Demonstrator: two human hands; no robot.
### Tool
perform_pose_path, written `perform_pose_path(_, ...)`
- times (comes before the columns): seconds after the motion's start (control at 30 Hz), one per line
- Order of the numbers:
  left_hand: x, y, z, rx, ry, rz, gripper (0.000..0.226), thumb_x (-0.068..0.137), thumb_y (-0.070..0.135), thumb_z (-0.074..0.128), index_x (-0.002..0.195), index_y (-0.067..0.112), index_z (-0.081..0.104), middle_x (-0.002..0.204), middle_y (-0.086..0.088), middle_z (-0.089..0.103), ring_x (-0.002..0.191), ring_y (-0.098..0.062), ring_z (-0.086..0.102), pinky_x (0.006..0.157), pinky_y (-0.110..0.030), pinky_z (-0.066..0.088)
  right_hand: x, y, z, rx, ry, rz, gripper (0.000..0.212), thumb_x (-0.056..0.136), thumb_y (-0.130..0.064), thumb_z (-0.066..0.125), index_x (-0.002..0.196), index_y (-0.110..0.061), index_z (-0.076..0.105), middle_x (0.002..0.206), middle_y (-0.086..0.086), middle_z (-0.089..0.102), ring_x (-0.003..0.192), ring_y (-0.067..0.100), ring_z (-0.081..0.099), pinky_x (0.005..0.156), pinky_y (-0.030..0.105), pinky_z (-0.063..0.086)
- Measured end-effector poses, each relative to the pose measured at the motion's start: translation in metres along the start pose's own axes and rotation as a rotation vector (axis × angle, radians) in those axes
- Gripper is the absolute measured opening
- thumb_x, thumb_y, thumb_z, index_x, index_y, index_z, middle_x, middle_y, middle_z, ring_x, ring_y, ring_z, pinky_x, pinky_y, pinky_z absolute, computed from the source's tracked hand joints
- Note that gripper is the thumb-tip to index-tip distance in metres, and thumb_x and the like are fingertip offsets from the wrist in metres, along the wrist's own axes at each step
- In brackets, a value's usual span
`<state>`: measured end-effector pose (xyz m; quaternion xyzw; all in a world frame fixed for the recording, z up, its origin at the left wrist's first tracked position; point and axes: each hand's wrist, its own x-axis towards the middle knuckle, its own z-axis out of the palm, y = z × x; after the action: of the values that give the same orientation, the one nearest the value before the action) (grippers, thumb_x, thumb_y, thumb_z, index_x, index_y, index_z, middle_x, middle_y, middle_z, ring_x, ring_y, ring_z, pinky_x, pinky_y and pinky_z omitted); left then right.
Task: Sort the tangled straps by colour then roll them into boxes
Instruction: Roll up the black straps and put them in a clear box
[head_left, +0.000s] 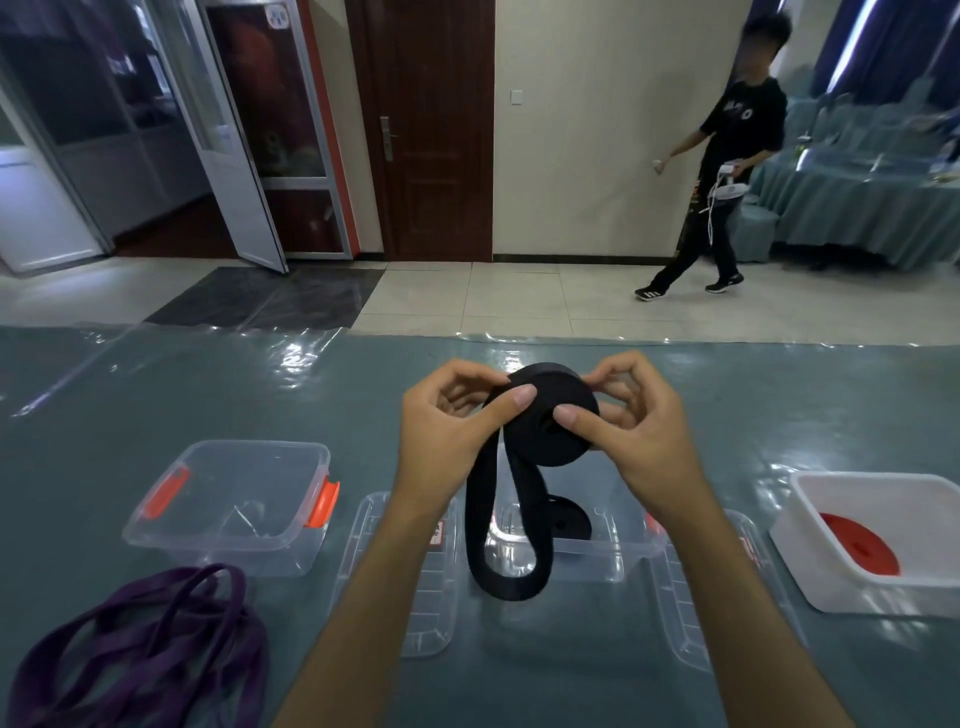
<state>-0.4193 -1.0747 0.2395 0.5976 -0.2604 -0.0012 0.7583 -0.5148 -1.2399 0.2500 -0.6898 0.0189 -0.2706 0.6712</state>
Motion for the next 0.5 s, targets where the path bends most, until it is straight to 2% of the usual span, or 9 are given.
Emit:
perform_pose_path(0.07,-0.004,-0.002,0.002,-0.057,-0.014,-0.03,0.029,0.077,0.021,0.084,0.099,0.007,0.073,0.098,-0.006,0.078,0.096,-0.02,0.075,0.087,-0.026,0.057,0.003,-0.006,0.0,-0.056,0.009,-0.095,0.04,0.075,-0.009,0.086,0.109,-0.015,0.066,0.105,0.003,0.074,0.102,0.019,0.073,0.085,0.029,0.061)
perform_pose_path(0.13,-0.006,-0.002,0.001,-0.067,-0.087,-0.034,0.029,0.086,0.012,0.078,0.113,0.003,0.072,0.109,-0.007,0.078,0.106,-0.02,0.074,0.091,-0.026,0.057,0.002,-0.006,0.002,-0.069,0.044,-0.162,0.037,0.078,-0.003,0.085,0.11,-0.013,0.068,0.107,0.003,0.074,0.106,0.02,0.072,0.087,0.024,0.058)
perform_pose_path(0.2,-0.004,-0.002,-0.002,-0.05,-0.138,-0.028,0.029,0.09,0.003,0.074,0.119,0.003,0.072,0.113,-0.007,0.078,0.109,-0.02,0.074,0.093,-0.027,0.057,0.0,-0.003,0.002,-0.03,0.078,-0.134,0.034,0.079,0.0,0.083,0.107,-0.006,0.064,0.108,0.008,0.073,0.103,0.022,0.074,0.084,0.026,0.06)
perform_pose_path(0.27,-0.001,0.0,-0.005,-0.046,-0.094,-0.033,0.026,0.086,0.0,0.078,0.111,0.005,0.075,0.104,-0.006,0.079,0.102,-0.018,0.075,0.089,-0.025,0.057,-0.001,0.0,0.0,-0.037,0.037,-0.065,0.037,0.078,-0.001,0.084,0.103,-0.001,0.056,0.11,0.012,0.073,0.101,0.023,0.075,0.082,0.031,0.062)
perform_pose_path(0.37,-0.001,0.0,-0.006,-0.061,-0.018,-0.044,0.027,0.078,0.009,0.084,0.104,0.004,0.077,0.101,-0.009,0.08,0.098,-0.024,0.077,0.088,-0.031,0.06,0.001,0.002,-0.003,-0.061,-0.053,-0.002,0.041,0.076,-0.007,0.086,0.105,-0.008,0.058,0.109,0.011,0.072,0.101,0.025,0.076,0.085,0.041,0.063)
perform_pose_path(0.43,-0.002,-0.002,-0.007,-0.066,-0.047,-0.041,0.033,0.081,0.011,0.081,0.111,-0.001,0.076,0.11,-0.011,0.079,0.107,-0.025,0.075,0.095,-0.034,0.059,0.002,-0.001,-0.001,-0.077,-0.053,-0.063,0.043,0.078,-0.004,0.085,0.114,-0.013,0.065,0.107,0.007,0.071,0.103,0.021,0.074,0.087,0.033,0.061)
perform_pose_path(0.5,-0.002,-0.002,-0.01,-0.031,-0.105,-0.024,0.033,0.088,0.006,0.075,0.121,-0.001,0.073,0.118,-0.009,0.077,0.114,-0.022,0.073,0.098,-0.029,0.056,0.002,-0.003,0.002,-0.113,-0.038,-0.132,0.041,0.08,-0.002,0.084,0.117,-0.011,0.068,0.11,0.003,0.073,0.107,0.018,0.072,0.092,0.025,0.056)
